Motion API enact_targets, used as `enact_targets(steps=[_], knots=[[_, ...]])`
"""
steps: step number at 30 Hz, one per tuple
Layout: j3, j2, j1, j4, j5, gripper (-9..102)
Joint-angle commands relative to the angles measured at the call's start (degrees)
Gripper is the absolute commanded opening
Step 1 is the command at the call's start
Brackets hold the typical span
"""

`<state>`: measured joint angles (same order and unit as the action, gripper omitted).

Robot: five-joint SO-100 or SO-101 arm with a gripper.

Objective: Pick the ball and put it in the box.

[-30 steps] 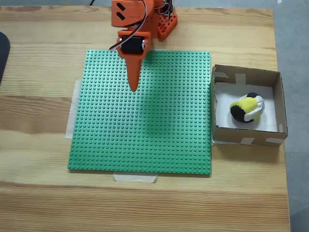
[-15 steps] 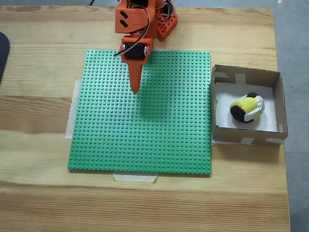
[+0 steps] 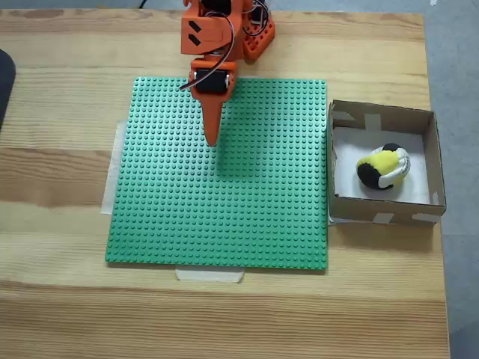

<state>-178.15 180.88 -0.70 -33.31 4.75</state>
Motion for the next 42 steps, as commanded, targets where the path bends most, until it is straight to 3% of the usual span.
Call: enact_targets(steps=[1, 42], knots=[[-1.41, 1.41, 0.09, 0.09, 0.7, -1], [-6.77, 3.69, 0.35, -1.41, 3.08, -1]])
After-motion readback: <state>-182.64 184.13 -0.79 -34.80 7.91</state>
